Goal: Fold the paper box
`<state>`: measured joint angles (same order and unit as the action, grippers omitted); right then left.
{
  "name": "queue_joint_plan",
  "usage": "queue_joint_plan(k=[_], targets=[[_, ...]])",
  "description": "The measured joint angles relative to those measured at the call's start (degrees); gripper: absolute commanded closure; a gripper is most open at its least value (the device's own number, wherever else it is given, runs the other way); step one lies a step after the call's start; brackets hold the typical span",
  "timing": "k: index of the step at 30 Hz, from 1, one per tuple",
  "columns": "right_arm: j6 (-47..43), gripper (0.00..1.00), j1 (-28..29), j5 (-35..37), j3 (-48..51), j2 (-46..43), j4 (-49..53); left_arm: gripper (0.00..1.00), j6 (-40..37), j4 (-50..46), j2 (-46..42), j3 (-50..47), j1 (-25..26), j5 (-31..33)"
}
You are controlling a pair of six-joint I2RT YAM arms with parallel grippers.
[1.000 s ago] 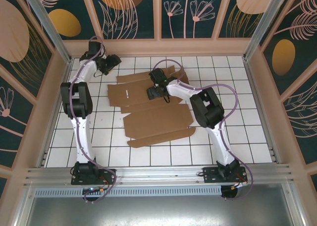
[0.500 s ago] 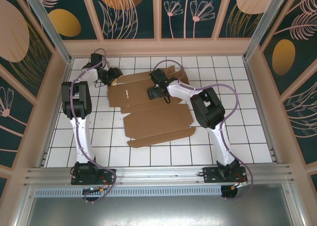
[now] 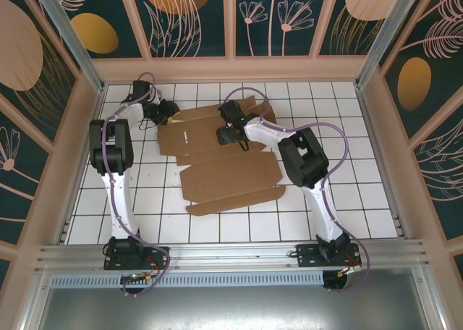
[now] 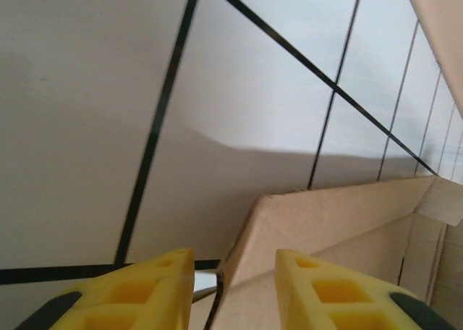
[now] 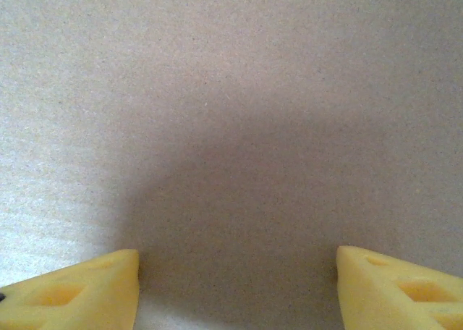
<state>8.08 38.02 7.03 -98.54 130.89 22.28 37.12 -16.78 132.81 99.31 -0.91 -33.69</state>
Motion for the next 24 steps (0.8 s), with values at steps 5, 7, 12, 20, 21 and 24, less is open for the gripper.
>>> queue_joint_plan(k=[5,7,12,20,21,24], targets=[[0.13,0.35,0.02,-0.02,-0.07,0.04,0.02,0.64,0.07,0.24,-0.66,0.00,0.90,-0.35],[0.15,0.36,0.02,-0.02,-0.07,0.04,0.02,0.63,0.22,0.24,-0.66,0.00,1.29,-0.35],[0.15,0.36,0.07,-0.02,-0.07,0.09,0.02,0.63,0.46,-0.04,-0.66,1.01,2.75,-0.20],[0.13,0.36,0.11,0.00,-0.07,0.09,0.02,0.62,1.36,0.04,-0.57,3.13,5.40,0.85],[0.13,0.36,0.11,0.00,-0.07,0.09,0.02,0.62,1.57,0.04,-0.42,3.37,5.53,0.96],[0.13,0.36,0.11,0.00,-0.07,0.09,0.02,0.61,2.05,0.09,0.42,4.09,5.64,1.14]])
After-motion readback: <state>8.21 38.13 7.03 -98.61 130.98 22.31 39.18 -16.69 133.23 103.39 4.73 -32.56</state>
